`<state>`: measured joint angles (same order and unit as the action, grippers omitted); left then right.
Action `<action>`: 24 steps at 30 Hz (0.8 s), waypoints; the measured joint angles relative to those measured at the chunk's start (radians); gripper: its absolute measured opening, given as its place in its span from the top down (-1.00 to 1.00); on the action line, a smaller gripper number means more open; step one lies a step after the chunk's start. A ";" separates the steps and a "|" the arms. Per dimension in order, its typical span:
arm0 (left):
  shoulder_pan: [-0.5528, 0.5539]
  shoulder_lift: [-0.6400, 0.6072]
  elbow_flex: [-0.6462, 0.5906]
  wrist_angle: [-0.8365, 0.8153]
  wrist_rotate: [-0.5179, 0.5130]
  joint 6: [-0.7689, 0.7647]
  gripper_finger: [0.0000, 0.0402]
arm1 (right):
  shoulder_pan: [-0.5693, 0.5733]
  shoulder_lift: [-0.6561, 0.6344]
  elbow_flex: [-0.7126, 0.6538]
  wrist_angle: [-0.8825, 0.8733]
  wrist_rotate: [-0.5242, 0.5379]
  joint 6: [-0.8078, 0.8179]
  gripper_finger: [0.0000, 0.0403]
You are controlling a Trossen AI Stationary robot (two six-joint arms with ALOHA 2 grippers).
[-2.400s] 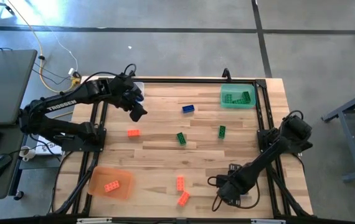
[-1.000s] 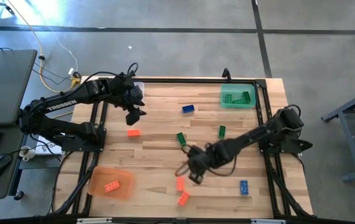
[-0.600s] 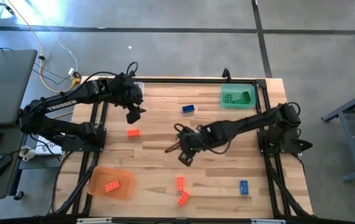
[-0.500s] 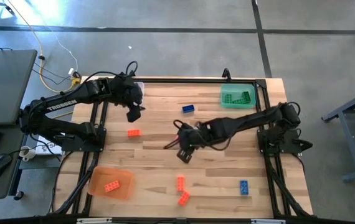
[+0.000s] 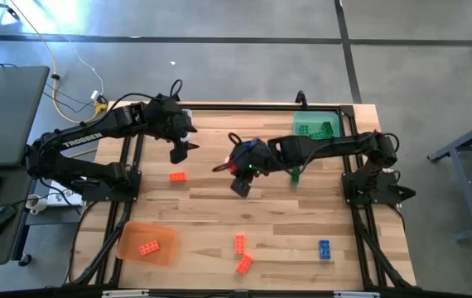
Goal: Sort & place blocks by color
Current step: Put the orange game piece into the orange bin
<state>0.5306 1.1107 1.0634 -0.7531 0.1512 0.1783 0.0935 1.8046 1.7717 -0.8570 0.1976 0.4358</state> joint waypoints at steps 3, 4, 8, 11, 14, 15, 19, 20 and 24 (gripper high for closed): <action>0.000 0.000 0.000 0.045 0.056 -0.003 -0.33 | -0.022 0.000 0.031 -0.002 -0.006 -0.070 0.48; 0.000 0.000 0.000 0.060 0.078 -0.007 -0.33 | -0.028 0.000 0.043 -0.006 -0.007 -0.091 0.48; 0.000 0.000 0.000 0.113 0.175 -0.012 -0.33 | -0.051 0.000 0.107 -0.045 -0.010 -0.177 0.48; -0.001 0.000 0.000 0.160 0.242 -0.018 -0.33 | -0.069 0.000 0.167 -0.075 -0.010 -0.236 0.48; -0.001 0.000 0.000 0.250 0.301 -0.059 -0.33 | -0.087 -0.001 0.228 -0.074 -0.014 -0.302 0.48; -0.001 0.000 0.000 0.283 0.312 -0.076 -0.33 | -0.093 -0.001 0.247 -0.075 -0.015 -0.326 0.48; -0.002 0.000 0.000 0.422 0.338 -0.141 -0.33 | -0.121 -0.001 0.315 -0.073 -0.016 -0.380 0.48; -0.002 0.000 0.000 0.455 0.343 -0.151 -0.33 | -0.129 -0.001 0.327 -0.071 -0.018 -0.389 0.48; -0.002 0.000 0.000 0.578 0.345 -0.188 -0.33 | -0.159 -0.001 0.350 -0.033 -0.055 -0.403 0.48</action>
<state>0.5289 1.1107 1.0634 -0.1753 0.4957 -0.0094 -0.0651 1.8038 2.1220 -0.8897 0.1424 0.0326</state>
